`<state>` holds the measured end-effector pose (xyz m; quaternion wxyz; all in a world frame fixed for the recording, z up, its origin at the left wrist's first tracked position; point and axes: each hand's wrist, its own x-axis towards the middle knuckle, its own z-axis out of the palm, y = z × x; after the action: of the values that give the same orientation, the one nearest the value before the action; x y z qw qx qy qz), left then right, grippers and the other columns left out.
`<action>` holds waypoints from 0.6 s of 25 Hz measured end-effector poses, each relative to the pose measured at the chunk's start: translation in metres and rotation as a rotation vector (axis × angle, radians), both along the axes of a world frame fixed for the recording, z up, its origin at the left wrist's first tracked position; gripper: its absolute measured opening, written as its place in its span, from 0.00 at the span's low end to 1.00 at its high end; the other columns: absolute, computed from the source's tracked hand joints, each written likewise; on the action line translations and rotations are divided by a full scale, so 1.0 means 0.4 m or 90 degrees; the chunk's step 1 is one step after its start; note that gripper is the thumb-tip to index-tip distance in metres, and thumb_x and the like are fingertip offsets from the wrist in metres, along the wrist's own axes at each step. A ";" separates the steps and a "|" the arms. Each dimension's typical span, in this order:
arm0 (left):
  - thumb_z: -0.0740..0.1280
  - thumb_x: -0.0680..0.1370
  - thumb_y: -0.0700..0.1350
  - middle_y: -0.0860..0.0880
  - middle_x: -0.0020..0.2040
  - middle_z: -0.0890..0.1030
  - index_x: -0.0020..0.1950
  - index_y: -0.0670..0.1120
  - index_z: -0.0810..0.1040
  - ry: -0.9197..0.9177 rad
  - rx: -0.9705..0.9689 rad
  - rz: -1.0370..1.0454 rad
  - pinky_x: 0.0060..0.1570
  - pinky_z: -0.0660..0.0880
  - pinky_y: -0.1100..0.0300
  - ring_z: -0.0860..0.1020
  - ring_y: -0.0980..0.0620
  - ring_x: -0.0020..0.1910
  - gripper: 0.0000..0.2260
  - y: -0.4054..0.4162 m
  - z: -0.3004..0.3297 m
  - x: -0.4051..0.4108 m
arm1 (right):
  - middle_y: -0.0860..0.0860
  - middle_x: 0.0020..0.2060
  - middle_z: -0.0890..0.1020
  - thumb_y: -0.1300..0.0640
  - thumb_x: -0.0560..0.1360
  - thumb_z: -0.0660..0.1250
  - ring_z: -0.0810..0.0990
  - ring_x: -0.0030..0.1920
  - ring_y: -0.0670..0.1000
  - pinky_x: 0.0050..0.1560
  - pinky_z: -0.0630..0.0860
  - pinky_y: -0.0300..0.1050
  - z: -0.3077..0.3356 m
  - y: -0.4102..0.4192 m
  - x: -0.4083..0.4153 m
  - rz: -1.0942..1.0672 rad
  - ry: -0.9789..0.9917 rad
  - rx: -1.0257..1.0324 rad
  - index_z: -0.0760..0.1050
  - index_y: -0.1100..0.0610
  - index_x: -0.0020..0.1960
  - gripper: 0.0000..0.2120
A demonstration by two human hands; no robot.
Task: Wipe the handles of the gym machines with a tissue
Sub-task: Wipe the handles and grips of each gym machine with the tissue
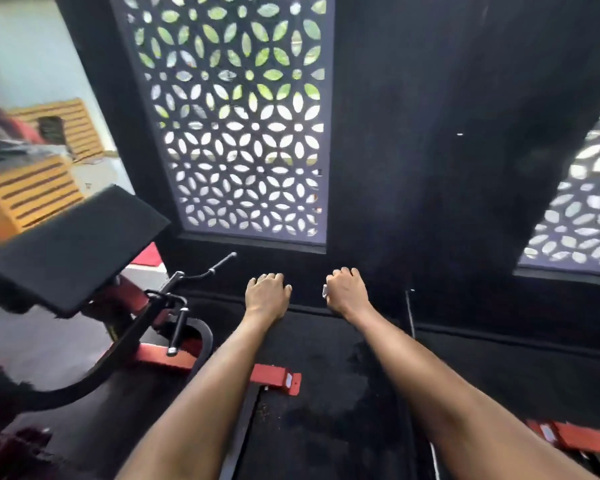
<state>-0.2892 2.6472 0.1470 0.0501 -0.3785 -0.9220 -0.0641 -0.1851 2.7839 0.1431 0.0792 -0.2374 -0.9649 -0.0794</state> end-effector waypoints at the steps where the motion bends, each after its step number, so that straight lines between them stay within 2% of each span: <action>1: 0.54 0.83 0.51 0.47 0.64 0.77 0.64 0.46 0.74 0.008 -0.004 0.033 0.66 0.63 0.52 0.72 0.48 0.67 0.16 0.010 -0.004 -0.027 | 0.54 0.54 0.79 0.56 0.77 0.60 0.74 0.57 0.56 0.61 0.64 0.49 -0.008 0.021 -0.051 0.031 -0.004 0.005 0.77 0.57 0.54 0.11; 6: 0.55 0.83 0.52 0.46 0.66 0.76 0.67 0.45 0.72 -0.010 -0.020 0.214 0.66 0.64 0.51 0.72 0.48 0.67 0.18 0.030 -0.017 -0.144 | 0.54 0.55 0.79 0.56 0.76 0.61 0.74 0.58 0.56 0.63 0.64 0.52 -0.008 0.088 -0.301 0.211 -0.038 0.036 0.77 0.57 0.56 0.11; 11: 0.54 0.82 0.51 0.46 0.62 0.78 0.62 0.46 0.75 -0.043 -0.043 0.307 0.66 0.63 0.51 0.73 0.47 0.64 0.16 -0.031 -0.072 -0.134 | 0.55 0.55 0.79 0.55 0.77 0.59 0.73 0.58 0.56 0.61 0.64 0.50 -0.042 0.084 -0.376 0.291 -0.052 0.009 0.77 0.58 0.56 0.13; 15: 0.54 0.82 0.51 0.44 0.63 0.78 0.63 0.45 0.75 -0.067 -0.015 0.404 0.67 0.63 0.50 0.73 0.47 0.65 0.17 -0.148 -0.126 -0.109 | 0.55 0.55 0.79 0.55 0.77 0.60 0.73 0.58 0.57 0.60 0.64 0.50 -0.081 -0.001 -0.400 0.367 -0.062 -0.002 0.77 0.59 0.56 0.13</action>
<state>-0.3329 2.5878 0.0966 0.0154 -0.0688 -0.9960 -0.0541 -0.3449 2.7835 0.1107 0.0516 0.0502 -0.9954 -0.0634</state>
